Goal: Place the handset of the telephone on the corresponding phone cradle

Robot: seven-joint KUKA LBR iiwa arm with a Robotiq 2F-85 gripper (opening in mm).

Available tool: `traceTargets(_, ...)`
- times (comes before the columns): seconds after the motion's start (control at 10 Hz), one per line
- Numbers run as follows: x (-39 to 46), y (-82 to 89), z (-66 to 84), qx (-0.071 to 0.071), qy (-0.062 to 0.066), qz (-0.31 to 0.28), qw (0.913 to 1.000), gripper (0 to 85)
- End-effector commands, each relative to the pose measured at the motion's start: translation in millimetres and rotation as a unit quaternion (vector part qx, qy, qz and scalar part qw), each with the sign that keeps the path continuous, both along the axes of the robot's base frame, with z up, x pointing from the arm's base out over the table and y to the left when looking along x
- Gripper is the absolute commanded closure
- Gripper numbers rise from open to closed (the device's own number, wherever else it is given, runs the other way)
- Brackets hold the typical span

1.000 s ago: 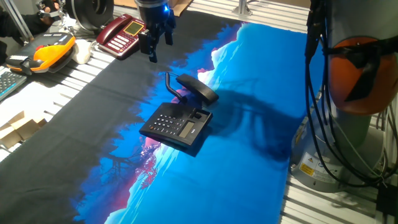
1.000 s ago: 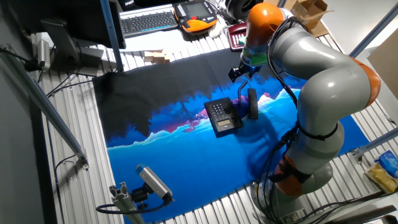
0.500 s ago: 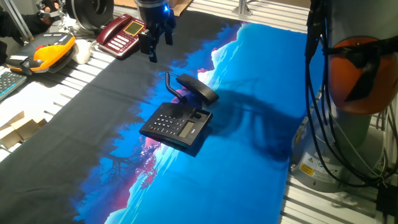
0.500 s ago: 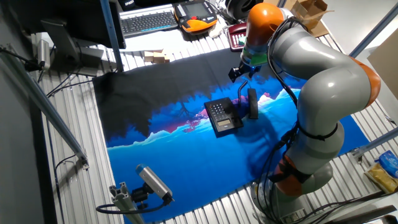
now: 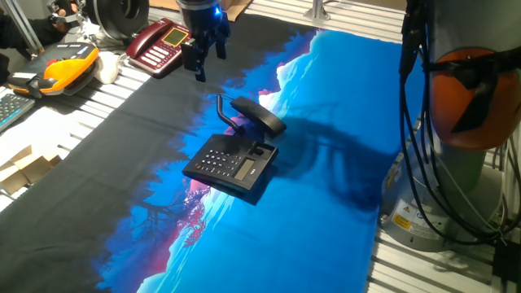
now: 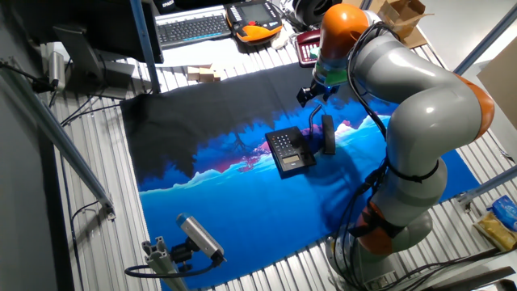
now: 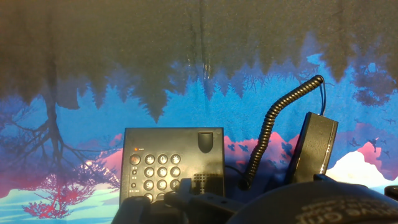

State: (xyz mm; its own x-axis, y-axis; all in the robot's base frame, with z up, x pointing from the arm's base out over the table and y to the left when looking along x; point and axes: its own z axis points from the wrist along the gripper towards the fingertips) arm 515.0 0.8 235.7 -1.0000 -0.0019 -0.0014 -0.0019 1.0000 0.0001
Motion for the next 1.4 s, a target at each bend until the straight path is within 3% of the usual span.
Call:
traceTargets(0.0, -0.1, -0.1, 0.2, 0.004, 0.112, -0.043, 0.9928, 85.0)
traceTargets(1.3, -0.4, 0.5, 0.1, 0.003, 0.106, -0.046, 0.9933, 85.0)
